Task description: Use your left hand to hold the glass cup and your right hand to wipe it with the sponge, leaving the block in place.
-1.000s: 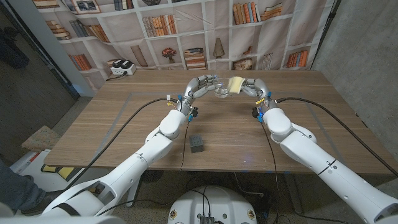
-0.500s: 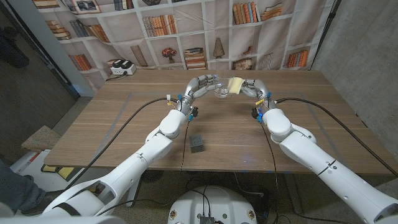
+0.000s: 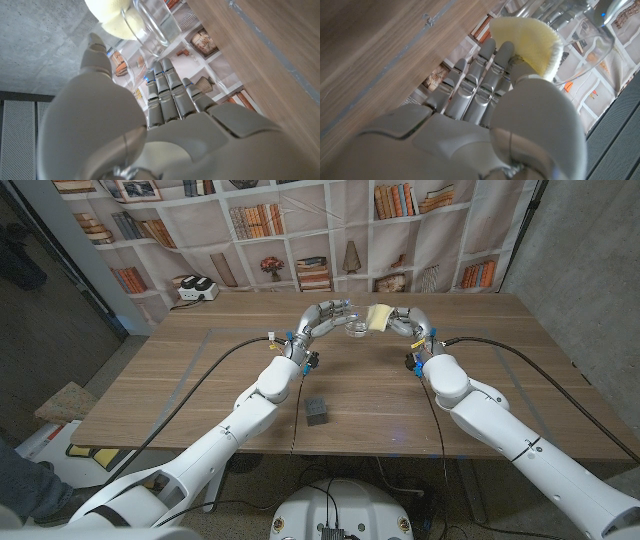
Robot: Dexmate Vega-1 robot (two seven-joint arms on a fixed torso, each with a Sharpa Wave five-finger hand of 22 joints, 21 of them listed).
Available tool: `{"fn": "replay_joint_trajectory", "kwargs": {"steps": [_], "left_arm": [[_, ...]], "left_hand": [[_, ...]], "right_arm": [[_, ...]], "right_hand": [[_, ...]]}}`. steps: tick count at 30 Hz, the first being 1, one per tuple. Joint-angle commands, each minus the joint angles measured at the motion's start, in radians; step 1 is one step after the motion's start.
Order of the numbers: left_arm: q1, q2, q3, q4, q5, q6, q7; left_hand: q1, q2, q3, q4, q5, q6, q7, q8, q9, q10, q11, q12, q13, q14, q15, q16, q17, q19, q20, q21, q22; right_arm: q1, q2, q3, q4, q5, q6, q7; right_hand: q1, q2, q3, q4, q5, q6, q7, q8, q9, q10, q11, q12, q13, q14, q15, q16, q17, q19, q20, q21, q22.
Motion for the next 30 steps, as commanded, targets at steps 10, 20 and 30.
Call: {"fn": "replay_joint_trajectory", "kwargs": {"steps": [10, 20, 30], "left_arm": [[0.005, 0.016, -0.003, -0.011, -0.008, 0.036, 0.000], [-0.002, 0.012, -0.004, 0.004, -0.011, 0.012, -0.005], [0.002, 0.020, -0.015, -0.005, -0.009, 0.007, 0.003]], "left_hand": [[0.096, 0.090, 0.076, 0.066, 0.007, 0.275, -0.181, 0.042, 0.008, 0.177, -0.173, 0.003, 0.003, -0.005, -0.131, 0.002, 0.003, 0.003, -0.017, -0.002, 0.002], [0.097, 0.091, 0.078, 0.066, 0.007, 0.276, -0.181, 0.042, 0.008, 0.177, -0.173, 0.004, 0.004, -0.006, -0.131, 0.003, 0.003, 0.003, -0.017, -0.001, 0.002], [0.101, 0.092, 0.081, 0.065, 0.007, 0.279, -0.179, 0.044, 0.008, 0.177, -0.173, 0.005, 0.004, -0.004, -0.132, 0.004, 0.003, 0.003, -0.017, -0.001, 0.002]], "right_arm": [[-0.005, 0.000, 0.025, -0.003, -0.012, 0.004, -0.027], [0.001, 0.001, 0.021, -0.007, -0.022, -0.010, -0.031], [0.003, 0.008, 0.018, 0.009, -0.019, -0.016, -0.035]], "right_hand": [[0.001, 0.007, 0.002, -0.001, 0.005, 0.008, -0.012, 0.008, 0.022, 0.001, -0.003, -0.001, 0.007, 0.008, -0.011, 0.000, 0.003, 0.004, 0.008, -0.006, 0.003], [0.002, 0.007, 0.002, -0.001, 0.005, 0.008, -0.011, 0.008, 0.022, 0.002, -0.003, -0.001, 0.010, 0.006, -0.012, -0.001, 0.003, 0.003, 0.008, -0.006, 0.003], [0.003, 0.006, 0.001, -0.002, 0.005, 0.009, -0.012, 0.008, 0.021, 0.002, -0.002, -0.001, 0.014, 0.007, -0.013, 0.000, 0.004, 0.003, 0.007, -0.007, 0.003]]}}
